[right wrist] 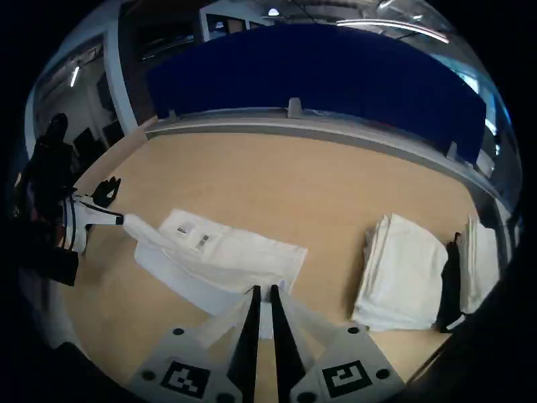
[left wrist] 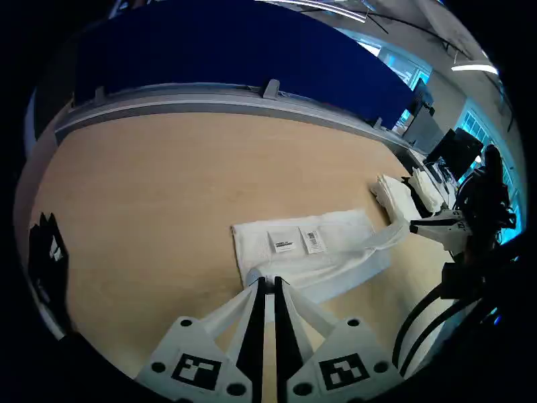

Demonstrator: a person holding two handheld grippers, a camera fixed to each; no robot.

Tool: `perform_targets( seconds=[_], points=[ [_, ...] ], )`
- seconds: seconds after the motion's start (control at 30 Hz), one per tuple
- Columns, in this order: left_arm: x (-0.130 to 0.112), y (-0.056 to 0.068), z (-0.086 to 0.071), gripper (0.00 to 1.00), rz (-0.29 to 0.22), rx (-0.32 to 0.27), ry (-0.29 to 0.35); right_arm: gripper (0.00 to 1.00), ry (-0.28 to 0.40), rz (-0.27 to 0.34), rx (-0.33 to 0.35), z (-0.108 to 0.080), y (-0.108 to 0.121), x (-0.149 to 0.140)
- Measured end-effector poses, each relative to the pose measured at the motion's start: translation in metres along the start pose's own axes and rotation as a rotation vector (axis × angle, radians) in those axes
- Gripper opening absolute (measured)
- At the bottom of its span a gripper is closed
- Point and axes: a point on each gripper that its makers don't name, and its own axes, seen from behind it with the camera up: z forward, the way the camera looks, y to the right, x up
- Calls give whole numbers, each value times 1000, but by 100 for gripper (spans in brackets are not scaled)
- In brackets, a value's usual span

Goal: Fold towel

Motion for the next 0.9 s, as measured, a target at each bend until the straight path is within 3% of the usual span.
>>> perform_targets(
  seconds=[0.37, 0.9],
  points=[
    [-4, -9, 31, 9, 45, 15, -44, 11, -50, 36, -21, 28, 9, -14],
    [-4, -16, 46, 10, 43, 26, -55, 11, -64, 50, -32, 44, 12, -15]
  ],
)
